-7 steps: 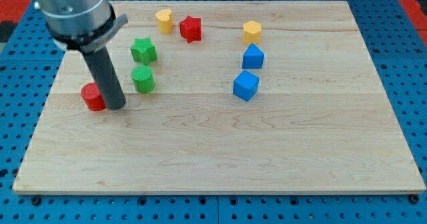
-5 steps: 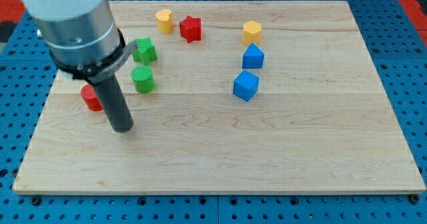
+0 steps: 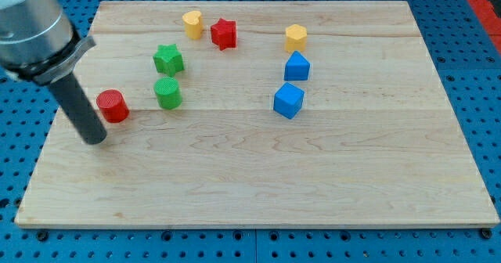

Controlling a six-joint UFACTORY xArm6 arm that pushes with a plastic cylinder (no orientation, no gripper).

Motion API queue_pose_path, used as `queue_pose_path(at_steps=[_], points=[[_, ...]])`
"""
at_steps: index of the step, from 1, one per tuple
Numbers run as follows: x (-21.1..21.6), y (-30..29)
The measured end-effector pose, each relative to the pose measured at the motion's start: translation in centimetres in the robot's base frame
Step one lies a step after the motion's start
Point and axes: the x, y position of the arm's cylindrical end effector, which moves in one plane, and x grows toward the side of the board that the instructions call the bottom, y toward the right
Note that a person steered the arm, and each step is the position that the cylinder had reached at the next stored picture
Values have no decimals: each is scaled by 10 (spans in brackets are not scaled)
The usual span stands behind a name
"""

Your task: Place the red circle diagonally top left to green star

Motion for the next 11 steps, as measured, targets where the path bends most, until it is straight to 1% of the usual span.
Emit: queue_pose_path(at_steps=[1,2,3,4,6,11], points=[[-40,9],[-77,-35],[-81,-17],[-110,-6],[-116,-7],[-113,-20]])
